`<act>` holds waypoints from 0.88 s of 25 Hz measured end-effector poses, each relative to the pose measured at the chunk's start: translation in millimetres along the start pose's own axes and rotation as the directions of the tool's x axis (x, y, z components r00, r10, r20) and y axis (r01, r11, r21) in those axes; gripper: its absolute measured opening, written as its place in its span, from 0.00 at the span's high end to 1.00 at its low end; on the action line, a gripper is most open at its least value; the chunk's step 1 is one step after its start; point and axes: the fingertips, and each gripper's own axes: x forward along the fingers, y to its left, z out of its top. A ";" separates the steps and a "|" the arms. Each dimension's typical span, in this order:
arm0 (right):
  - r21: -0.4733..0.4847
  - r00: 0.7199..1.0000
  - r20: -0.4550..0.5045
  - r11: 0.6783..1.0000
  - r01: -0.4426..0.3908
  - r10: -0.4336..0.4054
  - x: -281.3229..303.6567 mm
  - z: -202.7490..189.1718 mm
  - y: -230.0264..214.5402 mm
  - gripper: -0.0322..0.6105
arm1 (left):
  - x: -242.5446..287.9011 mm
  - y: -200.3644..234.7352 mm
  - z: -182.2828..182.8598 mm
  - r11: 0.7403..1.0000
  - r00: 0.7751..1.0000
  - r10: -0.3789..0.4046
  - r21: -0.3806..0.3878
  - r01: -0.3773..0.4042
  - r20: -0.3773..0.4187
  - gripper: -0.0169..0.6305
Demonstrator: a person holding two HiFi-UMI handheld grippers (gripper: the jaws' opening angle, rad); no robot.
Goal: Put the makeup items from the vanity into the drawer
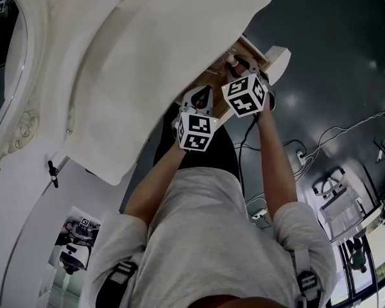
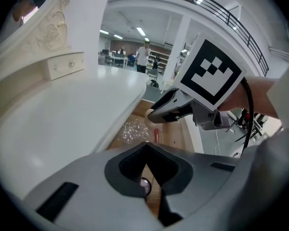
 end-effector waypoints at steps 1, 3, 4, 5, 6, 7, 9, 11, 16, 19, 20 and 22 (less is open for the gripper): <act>0.001 1.000 -0.001 1.000 -0.005 0.005 1.8 0.8 1.0 0.75 | 0.6 0.9 -0.5 1.000 1.000 0.001 0.000 -0.001 -0.002 0.96; 0.007 1.000 0.002 1.000 -0.013 0.013 3.7 1.7 2.3 0.75 | 2.0 1.8 -1.5 1.000 1.000 0.003 -0.001 -0.003 -0.005 0.96; 0.007 1.000 0.001 1.000 -0.017 0.017 4.4 1.4 2.9 0.75 | 2.7 1.9 -2.1 1.000 1.000 0.004 -0.003 -0.004 -0.006 0.97; 0.006 1.000 -0.001 1.000 -0.020 0.020 5.2 0.6 3.7 0.75 | 3.4 1.7 -2.7 1.000 1.000 0.005 -0.006 -0.005 -0.007 0.96; 0.003 1.000 -0.005 1.000 -0.024 0.024 6.2 -0.3 4.5 0.75 | 4.2 1.5 -3.3 1.000 1.000 0.006 -0.008 -0.006 -0.009 0.96; -0.002 1.000 -0.009 1.000 -0.028 0.027 7.4 -0.9 5.2 0.74 | 5.1 1.1 -3.7 1.000 1.000 0.007 -0.010 -0.007 -0.010 0.96; -0.013 0.999 -0.015 0.999 -0.033 0.033 10.0 -1.5 5.8 0.74 | 7.3 0.7 -4.3 1.000 1.000 0.009 -0.012 -0.009 -0.012 0.97; -0.019 0.999 -0.018 0.999 -0.033 0.033 12.1 -1.6 4.7 0.74 | 9.1 0.7 -4.5 1.000 1.000 0.010 -0.015 -0.010 -0.014 0.97; -0.017 0.999 -0.024 0.999 -0.038 0.037 14.1 -2.7 4.7 0.72 | 10.2 1.1 -5.6 1.000 1.000 0.016 -0.024 -0.016 -0.015 0.97; -0.031 0.999 -0.033 0.999 -0.034 0.033 13.2 -5.0 4.7 0.70 | 9.9 0.1 -5.6 1.000 1.000 0.019 -0.021 -0.020 -0.015 0.97; -0.032 0.999 -0.031 0.999 -0.033 0.032 12.0 -5.0 4.5 0.69 | 9.3 -0.2 -5.3 1.000 1.000 0.021 -0.019 -0.021 -0.014 0.97; -0.029 0.999 -0.025 0.999 -0.030 0.029 9.0 -4.6 4.1 0.69 | 7.5 -0.3 -5.2 1.000 1.000 0.025 -0.019 -0.025 -0.012 0.97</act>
